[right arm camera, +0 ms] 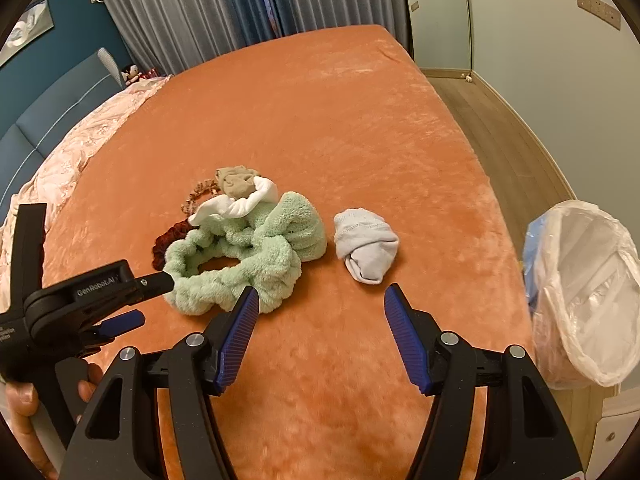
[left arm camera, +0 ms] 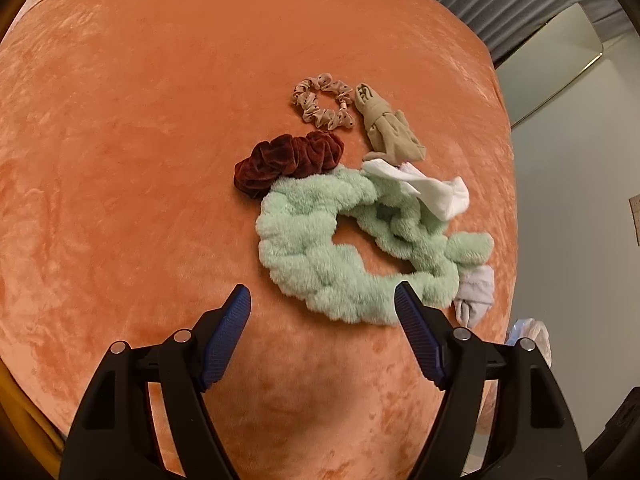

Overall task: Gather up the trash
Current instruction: 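Grasp the mint-green scrunchie with the left tool while the right tool grasps the white sock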

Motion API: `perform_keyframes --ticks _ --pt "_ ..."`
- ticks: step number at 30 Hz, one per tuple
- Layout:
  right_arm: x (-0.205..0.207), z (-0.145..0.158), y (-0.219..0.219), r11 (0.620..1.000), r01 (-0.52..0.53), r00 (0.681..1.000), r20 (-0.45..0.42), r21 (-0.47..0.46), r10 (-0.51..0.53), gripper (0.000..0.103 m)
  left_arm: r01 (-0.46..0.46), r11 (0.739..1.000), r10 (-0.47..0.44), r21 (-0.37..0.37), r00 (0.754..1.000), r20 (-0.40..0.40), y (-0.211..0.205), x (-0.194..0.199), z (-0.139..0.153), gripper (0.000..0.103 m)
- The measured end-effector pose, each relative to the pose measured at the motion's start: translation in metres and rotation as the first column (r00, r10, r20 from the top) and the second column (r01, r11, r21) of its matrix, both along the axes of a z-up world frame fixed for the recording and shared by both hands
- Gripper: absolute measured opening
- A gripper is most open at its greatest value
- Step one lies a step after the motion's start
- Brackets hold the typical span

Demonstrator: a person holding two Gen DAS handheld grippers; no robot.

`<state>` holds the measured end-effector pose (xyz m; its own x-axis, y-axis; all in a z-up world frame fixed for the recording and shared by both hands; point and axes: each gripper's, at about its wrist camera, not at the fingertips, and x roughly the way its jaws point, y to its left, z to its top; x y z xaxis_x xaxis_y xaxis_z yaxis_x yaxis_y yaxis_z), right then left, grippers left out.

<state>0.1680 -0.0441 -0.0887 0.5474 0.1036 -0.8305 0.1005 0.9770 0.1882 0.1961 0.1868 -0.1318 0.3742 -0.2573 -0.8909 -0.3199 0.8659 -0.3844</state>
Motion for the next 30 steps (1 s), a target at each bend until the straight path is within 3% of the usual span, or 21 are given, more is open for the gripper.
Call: perform_keyframes --ticks 11,20,22,24,30 --pt "0.055 -0.05 -0.021 0.997 0.076 0.993 -0.09 -0.007 -0.077 0.063 -0.025 0.999 0.019 -0.04 0.991 -0.133 -0.001 0.038 -0.051 0.068" --pt "0.084 -0.088 -0.025 0.995 0.097 0.982 -0.163 0.007 -0.094 0.062 0.036 0.999 -0.039 -0.026 0.994 -0.107 -0.009 0.038 -0.054 0.028" --pt "0.085 -0.094 -0.027 0.995 0.099 0.98 -0.174 0.018 -0.094 0.044 0.052 0.999 -0.053 -0.008 0.994 -0.095 -0.014 0.038 -0.05 0.024" --pt "0.083 -0.096 -0.027 0.994 0.1 0.979 -0.18 0.035 -0.092 0.037 0.066 0.998 -0.066 0.006 0.995 -0.08 -0.018 0.037 -0.044 0.02" --pt "0.062 -0.084 -0.025 0.993 0.098 0.983 -0.164 0.068 -0.086 0.027 0.104 0.994 -0.103 0.036 0.994 -0.037 -0.03 0.023 -0.02 0.018"
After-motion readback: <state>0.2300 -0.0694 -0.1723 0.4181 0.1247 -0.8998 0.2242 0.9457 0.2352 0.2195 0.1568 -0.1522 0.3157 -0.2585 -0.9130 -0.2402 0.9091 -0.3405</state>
